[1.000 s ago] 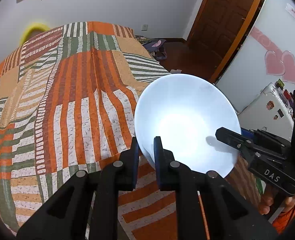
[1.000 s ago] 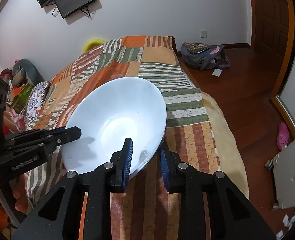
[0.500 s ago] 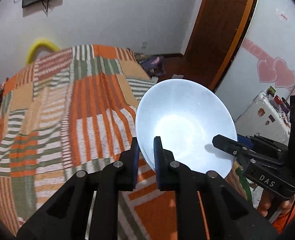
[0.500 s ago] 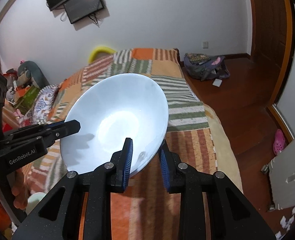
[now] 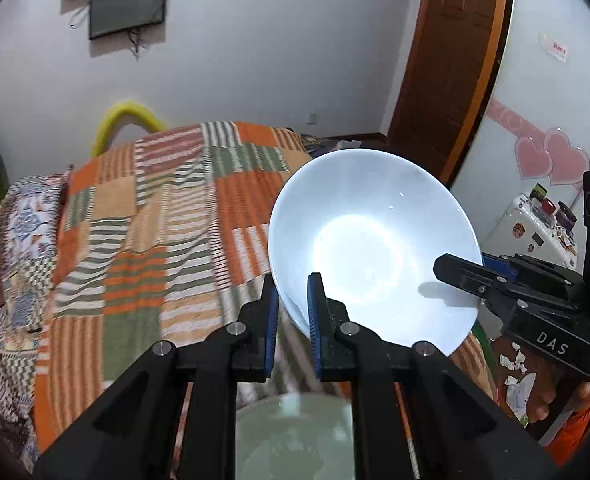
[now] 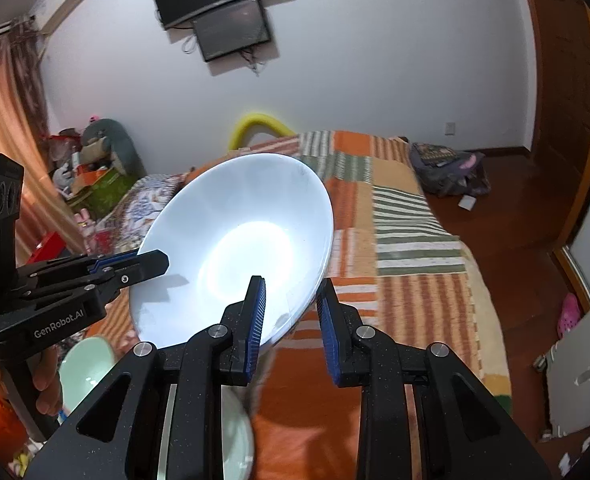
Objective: Organize plates and bowls
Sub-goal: 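Carry the white bowl with both tools over the nested bowl stack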
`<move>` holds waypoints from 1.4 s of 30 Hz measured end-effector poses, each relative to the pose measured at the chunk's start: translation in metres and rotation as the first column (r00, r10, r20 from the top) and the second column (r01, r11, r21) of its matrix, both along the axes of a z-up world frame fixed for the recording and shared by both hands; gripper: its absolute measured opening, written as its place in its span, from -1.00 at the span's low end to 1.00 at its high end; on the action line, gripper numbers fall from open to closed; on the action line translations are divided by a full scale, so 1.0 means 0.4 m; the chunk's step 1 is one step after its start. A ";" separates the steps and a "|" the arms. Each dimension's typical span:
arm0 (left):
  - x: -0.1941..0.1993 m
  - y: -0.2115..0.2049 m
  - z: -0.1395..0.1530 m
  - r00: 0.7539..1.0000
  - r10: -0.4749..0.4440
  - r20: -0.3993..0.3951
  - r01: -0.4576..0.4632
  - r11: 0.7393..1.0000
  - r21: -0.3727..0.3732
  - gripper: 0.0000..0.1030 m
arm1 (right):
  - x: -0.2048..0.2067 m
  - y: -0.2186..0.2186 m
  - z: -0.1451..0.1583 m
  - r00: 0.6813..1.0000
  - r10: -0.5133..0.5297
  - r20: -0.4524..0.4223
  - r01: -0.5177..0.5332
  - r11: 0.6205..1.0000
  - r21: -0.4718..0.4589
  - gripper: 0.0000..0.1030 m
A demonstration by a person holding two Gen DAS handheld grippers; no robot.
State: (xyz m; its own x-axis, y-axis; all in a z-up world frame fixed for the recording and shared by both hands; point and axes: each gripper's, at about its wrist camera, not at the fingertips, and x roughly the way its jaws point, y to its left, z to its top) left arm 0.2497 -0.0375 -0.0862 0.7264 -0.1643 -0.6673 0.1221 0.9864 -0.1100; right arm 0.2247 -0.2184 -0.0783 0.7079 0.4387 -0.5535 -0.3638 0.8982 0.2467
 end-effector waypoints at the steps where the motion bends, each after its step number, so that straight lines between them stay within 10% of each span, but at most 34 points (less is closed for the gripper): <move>1: -0.016 0.009 0.006 1.000 0.005 0.004 -0.005 1.000 0.002 -0.75 | -0.013 0.018 0.006 1.000 0.013 0.006 -0.013 1.000 -0.001 -0.54; 21: -0.378 0.291 0.027 0.978 0.205 0.026 -0.206 0.979 0.010 -0.75 | -0.161 0.296 -0.016 0.975 0.224 0.018 -0.224 0.975 0.010 -0.54; 42: -0.484 0.494 -0.203 0.925 0.348 -0.150 -0.354 0.935 -0.013 -0.75 | -0.229 0.532 -0.170 0.922 0.366 -0.129 -0.374 0.926 -0.046 -0.54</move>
State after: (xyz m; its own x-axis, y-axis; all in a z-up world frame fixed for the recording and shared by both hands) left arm 0.0560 0.1602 -0.1676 0.6393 0.0558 -0.7669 -0.2510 0.9579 -0.1395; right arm 0.1332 -0.0058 -0.1463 0.4319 0.6151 -0.6596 -0.6458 0.7214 0.2499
